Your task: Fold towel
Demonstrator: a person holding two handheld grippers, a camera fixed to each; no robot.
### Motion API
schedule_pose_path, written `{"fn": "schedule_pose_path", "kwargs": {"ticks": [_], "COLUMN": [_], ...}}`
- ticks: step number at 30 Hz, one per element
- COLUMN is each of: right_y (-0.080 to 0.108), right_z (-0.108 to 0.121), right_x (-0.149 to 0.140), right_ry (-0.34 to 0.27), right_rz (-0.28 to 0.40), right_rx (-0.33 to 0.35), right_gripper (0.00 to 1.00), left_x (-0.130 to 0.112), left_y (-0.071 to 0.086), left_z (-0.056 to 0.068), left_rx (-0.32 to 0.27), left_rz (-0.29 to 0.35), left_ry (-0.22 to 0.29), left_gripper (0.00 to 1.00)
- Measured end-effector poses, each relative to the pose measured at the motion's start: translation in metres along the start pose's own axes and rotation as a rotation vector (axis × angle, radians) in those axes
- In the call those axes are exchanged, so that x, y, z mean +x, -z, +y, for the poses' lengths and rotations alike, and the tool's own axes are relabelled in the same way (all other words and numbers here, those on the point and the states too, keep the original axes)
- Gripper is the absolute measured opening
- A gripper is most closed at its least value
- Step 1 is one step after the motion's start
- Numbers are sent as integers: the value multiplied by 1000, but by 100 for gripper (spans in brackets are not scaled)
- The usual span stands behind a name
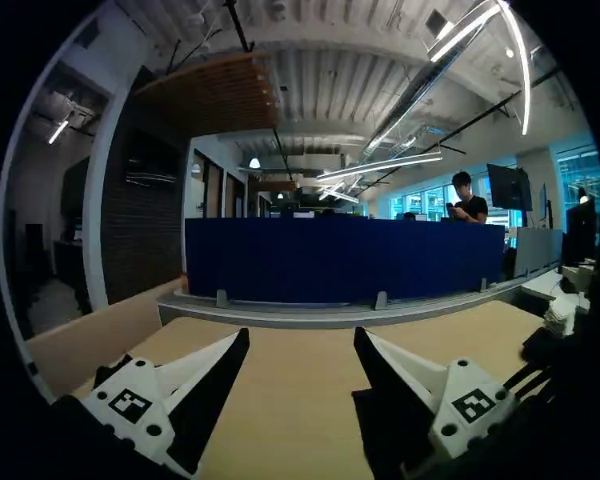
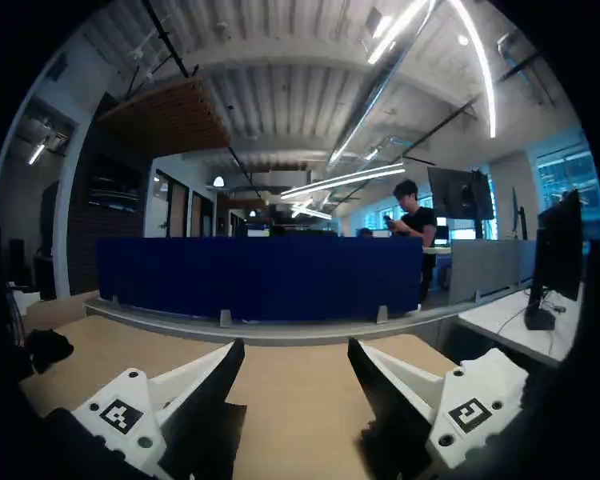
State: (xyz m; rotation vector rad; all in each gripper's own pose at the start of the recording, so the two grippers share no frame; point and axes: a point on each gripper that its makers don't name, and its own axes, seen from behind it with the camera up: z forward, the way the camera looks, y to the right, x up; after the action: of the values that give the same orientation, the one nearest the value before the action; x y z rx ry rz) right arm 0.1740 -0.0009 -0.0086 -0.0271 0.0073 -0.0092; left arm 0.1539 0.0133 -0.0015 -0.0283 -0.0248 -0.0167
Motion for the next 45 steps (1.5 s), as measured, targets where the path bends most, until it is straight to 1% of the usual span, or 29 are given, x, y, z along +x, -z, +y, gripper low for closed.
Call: {"fn": "schedule_pose_path", "kwargs": {"ticks": [3, 6, 9, 12, 14, 17, 20, 24, 30, 33, 36, 39, 45], "right_y": [1, 2, 3, 3, 4, 6, 8, 14, 34, 41, 44, 45, 47], "right_z": [0, -2, -5, -12, -17, -22, -28, -42, -75, -83, -88, -91, -97], "right_x": [19, 31, 39, 44, 45, 46, 46, 42, 14, 2, -7, -13, -34], "right_ry": [13, 28, 38, 53, 66, 83, 95, 125, 188, 202, 218, 236, 249], "right_rz": [-5, -17, -28, -40, -54, -79, -110, -168, -328, -378, -405, -417, -440], "right_rx": [-3, 4, 23, 57, 81, 117, 156, 233, 414, 466, 490, 500, 514], "right_gripper": [100, 100, 100, 100, 100, 100, 100, 100, 100, 100, 100, 100, 100], "left_x": [24, 38, 45, 48, 51, 53, 53, 47, 24, 12, 4, -3, -19], "left_y": [2, 4, 5, 5, 5, 5, 6, 11, 24, 29, 33, 35, 37], "left_z": [5, 8, 14, 21, 24, 29, 36, 51, 72, 81, 87, 89, 94], "left_rx": [-15, -28, -47, -81, -100, -130, -174, -254, -369, -415, -440, -451, -468], "left_rz": [-8, -25, -52, -85, -100, -126, -158, -211, -318, -355, -374, -384, -402], "left_ry": [-17, -27, -29, -28, -33, -51, -79, -122, -164, -183, -203, -216, -220], "left_gripper": [97, 97, 97, 97, 97, 97, 97, 97, 97, 97, 97, 97, 97]}}
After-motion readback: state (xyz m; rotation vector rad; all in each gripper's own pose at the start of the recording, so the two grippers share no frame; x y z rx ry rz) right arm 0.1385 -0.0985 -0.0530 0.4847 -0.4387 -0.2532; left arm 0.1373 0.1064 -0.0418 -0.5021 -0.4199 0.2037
